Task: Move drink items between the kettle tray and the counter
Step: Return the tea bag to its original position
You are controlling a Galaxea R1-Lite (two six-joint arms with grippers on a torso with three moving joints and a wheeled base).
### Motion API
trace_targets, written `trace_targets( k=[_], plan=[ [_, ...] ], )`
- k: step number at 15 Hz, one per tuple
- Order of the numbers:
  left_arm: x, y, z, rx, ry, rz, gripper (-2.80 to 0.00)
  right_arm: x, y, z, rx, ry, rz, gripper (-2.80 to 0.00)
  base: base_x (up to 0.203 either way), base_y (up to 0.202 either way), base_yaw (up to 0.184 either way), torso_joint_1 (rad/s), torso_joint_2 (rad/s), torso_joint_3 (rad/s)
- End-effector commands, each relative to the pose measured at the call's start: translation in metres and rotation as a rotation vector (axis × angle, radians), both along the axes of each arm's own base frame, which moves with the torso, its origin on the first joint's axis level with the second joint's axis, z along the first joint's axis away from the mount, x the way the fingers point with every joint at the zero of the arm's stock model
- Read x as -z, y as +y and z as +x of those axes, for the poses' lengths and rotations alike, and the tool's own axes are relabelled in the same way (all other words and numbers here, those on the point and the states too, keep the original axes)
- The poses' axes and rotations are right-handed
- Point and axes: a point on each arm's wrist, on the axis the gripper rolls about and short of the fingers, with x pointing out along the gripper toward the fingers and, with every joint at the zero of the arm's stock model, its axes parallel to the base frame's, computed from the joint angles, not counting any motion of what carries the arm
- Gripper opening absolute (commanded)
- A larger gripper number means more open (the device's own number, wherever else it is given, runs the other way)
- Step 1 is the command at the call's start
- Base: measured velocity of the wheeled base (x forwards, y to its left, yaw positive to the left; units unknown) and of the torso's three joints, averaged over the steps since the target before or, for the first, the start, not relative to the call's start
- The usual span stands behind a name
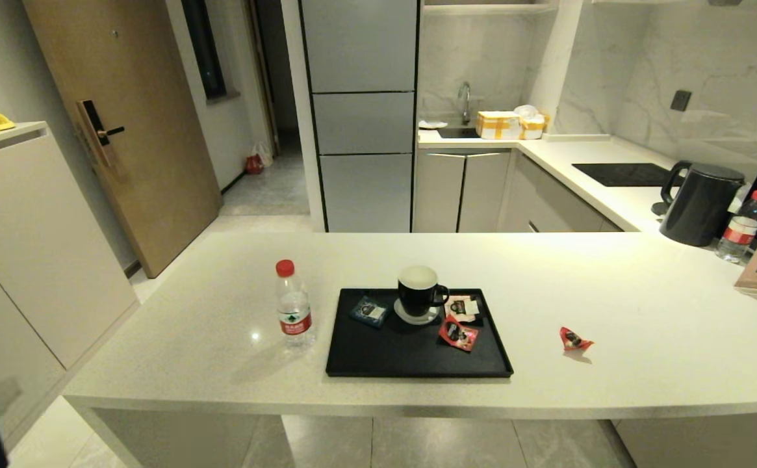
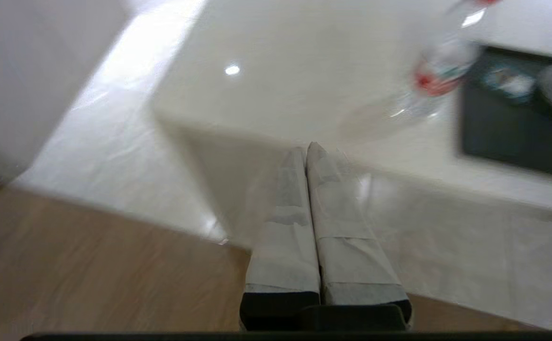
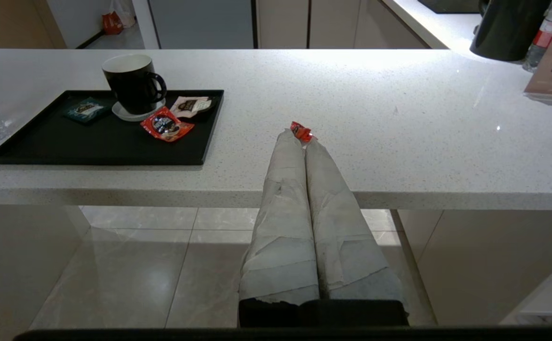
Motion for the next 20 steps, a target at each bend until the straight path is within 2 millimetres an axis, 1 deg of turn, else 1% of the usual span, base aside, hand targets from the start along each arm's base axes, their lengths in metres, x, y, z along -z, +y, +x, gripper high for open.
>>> trace_targets(
  k=[1, 2, 3, 4, 5, 6, 7, 8, 9, 10, 11, 12, 14, 20],
  plan=[
    [0.009, 0.013, -0.064, -0.056, -0.111, -0.020, -2.80, 0.000, 0.000, 0.000, 0.001, 0.000, -0.001, -2.80, 0.000, 0.000, 0.000, 0.000, 0.00, 0.000],
    [0.021, 0.015, -0.085, -0.077, -0.137, -0.026, -2.80, 0.000, 0.000, 0.000, 0.000, 0.002, -0.001, -2.80, 0.000, 0.000, 0.000, 0.000, 0.00, 0.000],
    [0.032, 0.016, -0.102, -0.066, -0.176, -0.033, -2.80, 0.000, 0.000, 0.000, 0.000, 0.000, -0.001, -2.80, 0.000, 0.000, 0.000, 0.000, 0.00, 0.000],
    [0.044, 0.014, -0.115, -0.018, -0.210, -0.030, -2.80, 0.000, 0.000, 0.000, 0.000, 0.000, -0.001, -2.80, 0.000, 0.000, 0.000, 0.000, 0.00, 0.000],
    [0.059, 0.012, -0.125, 0.058, -0.245, -0.012, -2.80, 0.000, 0.000, 0.000, 0.000, 0.000, -0.001, -2.80, 0.000, 0.000, 0.000, 0.000, 0.00, 0.000],
    [0.071, 0.010, -0.129, 0.109, -0.266, 0.003, -2.80, 0.000, 0.000, 0.000, 0.000, 0.000, -0.001, -2.80, 0.000, 0.000, 0.000, 0.000, 0.00, 0.000],
    [0.081, 0.009, -0.127, 0.145, -0.273, 0.017, -2.80, 0.000, 0.000, 0.000, 0.000, 0.002, -0.001, -2.80, 0.000, 0.000, 0.000, 0.000, 0.00, 0.000],
    [0.094, 0.007, -0.116, 0.172, -0.265, 0.030, -2.80, 0.000, 0.000, 0.000, 0.000, 0.002, -0.001, -2.80, 0.000, 0.000, 0.000, 0.000, 0.00, 0.000],
    [0.105, 0.007, -0.105, 0.190, -0.294, 0.049, -2.80, 0.000, 0.000, 0.000, 0.000, 0.000, -0.001, -2.80, 0.000, 0.000, 0.000, 0.000, 0.00, 0.000],
    [0.111, 0.006, -0.095, 0.210, -0.383, 0.074, -2.80, 0.000, 0.000, 0.000, 0.000, 0.000, -0.001, -2.80, 0.000, 0.000, 0.000, 0.000, 0.00, 0.000],
    [0.113, 0.005, -0.091, 0.223, -0.444, 0.090, -2.80, 0.000, 0.000, 0.000, 0.000, 0.000, -0.001, -2.80, 0.000, 0.000, 0.000, 0.000, 0.00, 0.000],
    [0.114, 0.005, -0.090, 0.230, -0.462, 0.096, -2.80, 0.000, 0.000, 0.000, 0.000, 0.000, -0.001, -2.80, 0.000, 0.000, 0.000, 0.000, 0.00, 0.000],
    [0.121, 0.005, -0.089, 0.245, -0.403, 0.084, -2.80, 0.000, 0.000, 0.000, 0.000, 0.000, -0.001, -2.80, 0.000, 0.000, 0.000, 0.000, 0.00, 0.000],
    [0.121, 0.005, -0.089, 0.246, -0.405, 0.081, -2.80, 0.000, 0.000, 0.000, 0.000, 0.000, -0.001, -2.80, 0.000, 0.000, 0.000, 0.000, 0.00, 0.000]
  ],
)
